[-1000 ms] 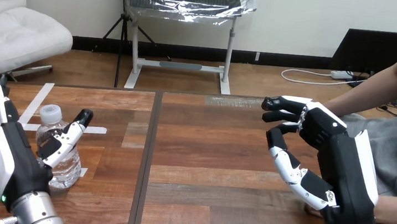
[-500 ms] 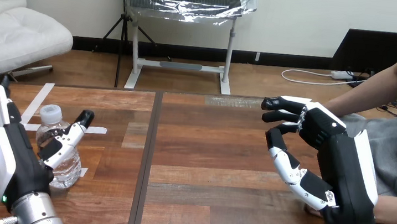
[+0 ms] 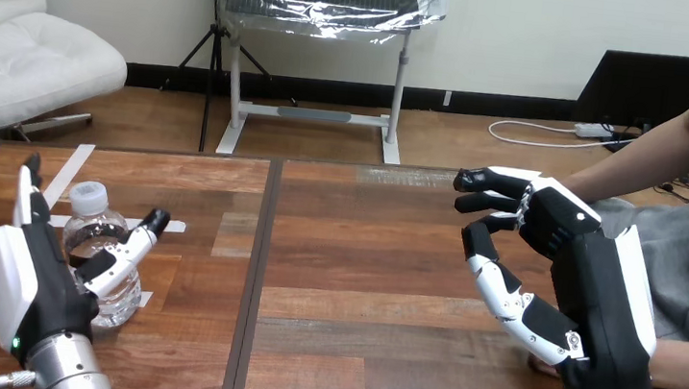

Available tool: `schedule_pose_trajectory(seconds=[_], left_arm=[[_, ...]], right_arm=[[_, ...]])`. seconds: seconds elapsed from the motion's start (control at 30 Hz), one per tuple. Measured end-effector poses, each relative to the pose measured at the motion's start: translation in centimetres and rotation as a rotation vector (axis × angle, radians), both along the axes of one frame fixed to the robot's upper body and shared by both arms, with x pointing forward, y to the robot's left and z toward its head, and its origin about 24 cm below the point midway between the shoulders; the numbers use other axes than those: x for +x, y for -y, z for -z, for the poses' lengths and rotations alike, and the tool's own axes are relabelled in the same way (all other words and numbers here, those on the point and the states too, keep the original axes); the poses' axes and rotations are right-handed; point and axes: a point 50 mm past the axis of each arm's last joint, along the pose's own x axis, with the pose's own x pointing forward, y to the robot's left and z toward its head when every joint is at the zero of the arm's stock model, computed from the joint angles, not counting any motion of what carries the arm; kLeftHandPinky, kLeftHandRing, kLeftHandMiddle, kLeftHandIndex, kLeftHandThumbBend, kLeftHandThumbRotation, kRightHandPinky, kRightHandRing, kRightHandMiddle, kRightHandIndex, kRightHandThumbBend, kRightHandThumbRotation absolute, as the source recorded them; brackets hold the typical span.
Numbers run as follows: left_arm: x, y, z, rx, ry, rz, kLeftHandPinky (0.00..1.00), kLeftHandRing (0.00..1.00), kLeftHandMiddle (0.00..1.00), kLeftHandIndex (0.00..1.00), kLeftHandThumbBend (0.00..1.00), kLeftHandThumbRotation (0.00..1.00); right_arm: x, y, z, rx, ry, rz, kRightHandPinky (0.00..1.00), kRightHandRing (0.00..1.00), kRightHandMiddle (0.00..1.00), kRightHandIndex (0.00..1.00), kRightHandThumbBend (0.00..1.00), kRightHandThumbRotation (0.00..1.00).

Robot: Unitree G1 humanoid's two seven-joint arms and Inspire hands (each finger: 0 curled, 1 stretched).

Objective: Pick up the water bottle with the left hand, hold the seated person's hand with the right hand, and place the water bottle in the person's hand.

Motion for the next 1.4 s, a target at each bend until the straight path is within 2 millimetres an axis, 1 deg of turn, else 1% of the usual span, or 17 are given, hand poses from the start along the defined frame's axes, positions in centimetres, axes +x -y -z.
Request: schedule_pose_trajectory(seconds=[0.23, 0.57, 0.83, 1.4], left_arm=[[0.7, -0.5, 0.6, 0.024, -0.059, -0.008, 0.77, 0.85, 0.88, 0.90, 0.87, 0.40], [1.6, -1.2, 1.2, 0.049, -0.123, -0.031, 0.79, 0.86, 0.89, 0.90, 0.86, 0.39], [2.3, -1.5, 1.2, 0.056, -0.142, -0.040, 0.78, 0.85, 0.89, 0.89, 0.85, 0.38], [3.2, -1.9, 1.2, 0.089, -0.168, -0.038, 0.76, 0.83, 0.87, 0.88, 0.86, 0.39]], right_arm=[[0.0, 0.1, 0.0, -0.010, 0.000, -0.001, 0.51, 0.63, 0.68, 0.64, 0.34, 0.13], [0.0, 0.3, 0.0, -0.024, -0.001, -0.004, 0.50, 0.63, 0.68, 0.65, 0.34, 0.13], [0.0, 0.3, -0.1, -0.024, -0.001, -0.005, 0.51, 0.64, 0.70, 0.65, 0.34, 0.14], [0.0, 0.3, -0.1, -0.015, -0.002, -0.011, 0.51, 0.64, 0.69, 0.65, 0.34, 0.12]])
